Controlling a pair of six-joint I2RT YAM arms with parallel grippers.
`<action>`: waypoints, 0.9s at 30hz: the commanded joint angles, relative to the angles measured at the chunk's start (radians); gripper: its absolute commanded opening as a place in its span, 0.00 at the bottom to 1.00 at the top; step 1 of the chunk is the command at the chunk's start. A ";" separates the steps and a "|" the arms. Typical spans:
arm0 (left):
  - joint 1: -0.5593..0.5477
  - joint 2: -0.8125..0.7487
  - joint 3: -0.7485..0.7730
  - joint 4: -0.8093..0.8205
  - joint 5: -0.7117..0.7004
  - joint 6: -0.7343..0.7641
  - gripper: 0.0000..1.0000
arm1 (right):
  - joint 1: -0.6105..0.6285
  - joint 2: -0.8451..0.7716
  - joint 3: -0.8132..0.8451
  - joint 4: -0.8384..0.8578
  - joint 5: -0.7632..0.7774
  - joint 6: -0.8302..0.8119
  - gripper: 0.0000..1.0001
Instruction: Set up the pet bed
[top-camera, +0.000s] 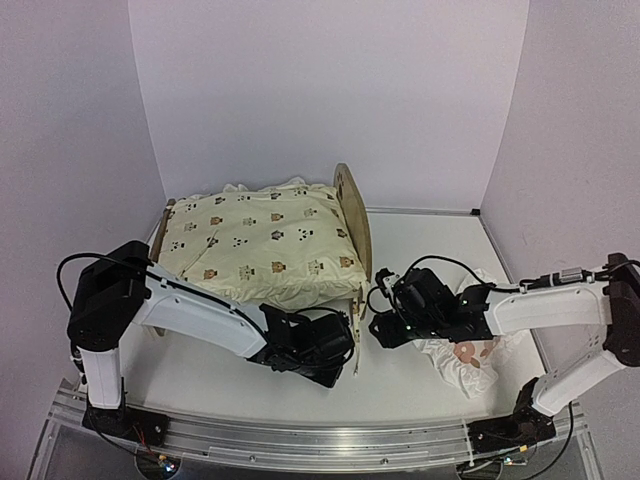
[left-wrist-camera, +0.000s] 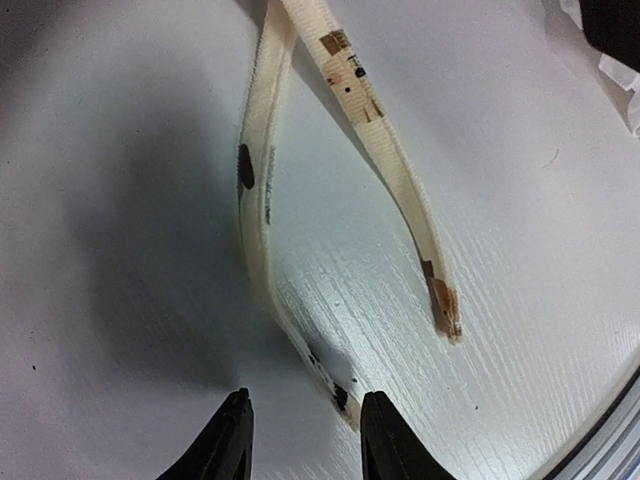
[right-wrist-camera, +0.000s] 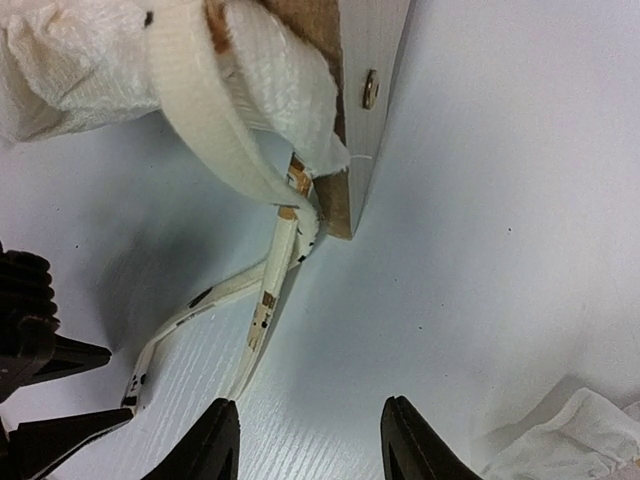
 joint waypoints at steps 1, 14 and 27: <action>-0.002 0.035 0.021 0.037 -0.009 0.011 0.35 | 0.003 0.017 0.035 0.045 0.033 -0.019 0.49; -0.002 0.042 0.000 0.074 -0.057 0.002 0.00 | 0.002 0.108 0.087 0.217 0.095 -0.117 0.48; -0.001 -0.002 -0.025 0.068 -0.095 0.006 0.00 | 0.002 0.172 0.141 0.250 0.127 -0.146 0.10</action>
